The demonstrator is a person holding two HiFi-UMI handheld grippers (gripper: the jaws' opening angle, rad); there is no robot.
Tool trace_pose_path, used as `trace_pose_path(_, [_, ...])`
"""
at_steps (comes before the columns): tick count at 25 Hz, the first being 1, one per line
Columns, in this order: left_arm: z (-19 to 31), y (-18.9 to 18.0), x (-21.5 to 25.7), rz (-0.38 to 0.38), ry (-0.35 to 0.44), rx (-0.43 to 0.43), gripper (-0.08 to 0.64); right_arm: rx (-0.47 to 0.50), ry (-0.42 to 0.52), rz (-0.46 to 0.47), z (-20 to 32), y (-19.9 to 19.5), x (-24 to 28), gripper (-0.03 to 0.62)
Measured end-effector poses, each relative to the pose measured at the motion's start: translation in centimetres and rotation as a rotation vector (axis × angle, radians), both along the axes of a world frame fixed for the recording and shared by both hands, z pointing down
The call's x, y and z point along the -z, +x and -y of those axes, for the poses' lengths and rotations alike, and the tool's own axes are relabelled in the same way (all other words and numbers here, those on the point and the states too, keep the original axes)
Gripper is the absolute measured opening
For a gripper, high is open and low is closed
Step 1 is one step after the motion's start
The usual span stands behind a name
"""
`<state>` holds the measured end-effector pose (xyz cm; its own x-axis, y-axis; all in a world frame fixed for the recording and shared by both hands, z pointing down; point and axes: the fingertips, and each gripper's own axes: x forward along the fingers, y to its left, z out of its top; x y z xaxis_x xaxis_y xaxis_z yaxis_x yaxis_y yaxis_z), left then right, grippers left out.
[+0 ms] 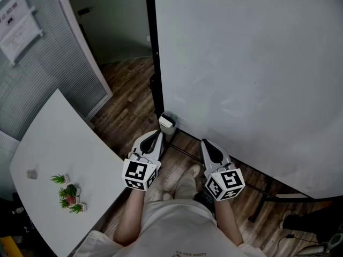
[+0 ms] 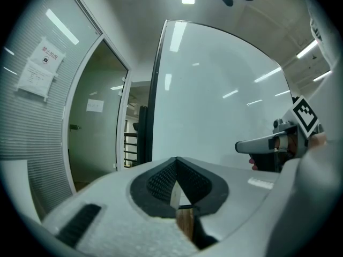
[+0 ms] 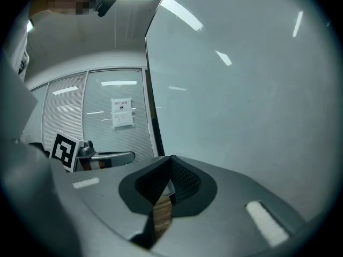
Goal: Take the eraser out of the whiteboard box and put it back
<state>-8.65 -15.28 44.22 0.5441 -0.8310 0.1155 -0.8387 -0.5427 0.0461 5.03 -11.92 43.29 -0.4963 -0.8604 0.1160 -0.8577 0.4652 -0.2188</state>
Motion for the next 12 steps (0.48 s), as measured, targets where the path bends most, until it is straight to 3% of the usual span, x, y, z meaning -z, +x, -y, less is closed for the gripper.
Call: trace_pose_path(12, [0.23, -0.31, -0.17, -0.003, -0.007, 0.003, -0.002, 0.011, -0.010, -0.003, 0.10, -0.34, -0.13, 0.011])
